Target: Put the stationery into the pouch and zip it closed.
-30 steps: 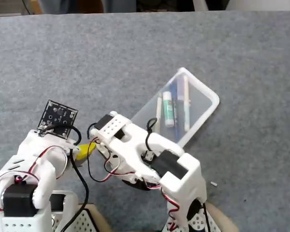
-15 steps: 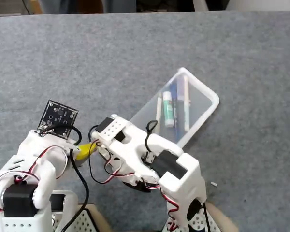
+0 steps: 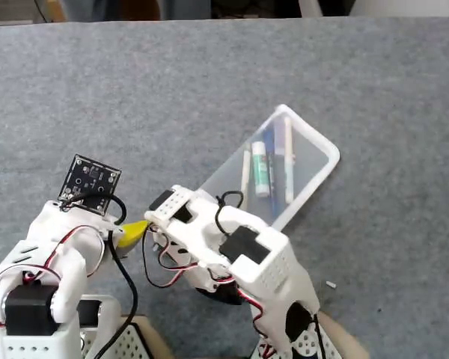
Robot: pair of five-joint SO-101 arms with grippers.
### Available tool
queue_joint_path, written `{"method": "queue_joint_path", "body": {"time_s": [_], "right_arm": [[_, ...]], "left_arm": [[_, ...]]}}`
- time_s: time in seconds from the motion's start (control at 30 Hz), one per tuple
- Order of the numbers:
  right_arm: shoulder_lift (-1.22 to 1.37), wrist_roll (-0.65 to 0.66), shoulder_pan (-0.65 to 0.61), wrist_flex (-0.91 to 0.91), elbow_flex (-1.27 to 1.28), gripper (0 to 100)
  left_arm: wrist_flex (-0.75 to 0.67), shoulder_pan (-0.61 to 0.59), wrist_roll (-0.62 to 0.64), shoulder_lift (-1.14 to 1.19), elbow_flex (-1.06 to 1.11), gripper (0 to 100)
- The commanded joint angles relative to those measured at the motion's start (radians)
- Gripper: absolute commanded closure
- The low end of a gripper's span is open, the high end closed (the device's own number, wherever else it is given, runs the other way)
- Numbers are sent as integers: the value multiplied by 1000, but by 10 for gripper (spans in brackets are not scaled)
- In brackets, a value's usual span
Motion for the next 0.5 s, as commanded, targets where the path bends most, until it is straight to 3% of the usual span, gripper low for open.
{"method": "queue_joint_path", "body": {"time_s": [0.0, 0.23, 0.47], "right_arm": [[16, -5, 8, -35, -24, 874], [15, 61, 48, 44, -101, 731], [-87, 58, 49, 51, -122, 730]], "left_arm": [[0, -1, -6, -3, -51, 621], [0, -1, -6, -3, -51, 621], [0, -1, -6, -3, -51, 621]]}}
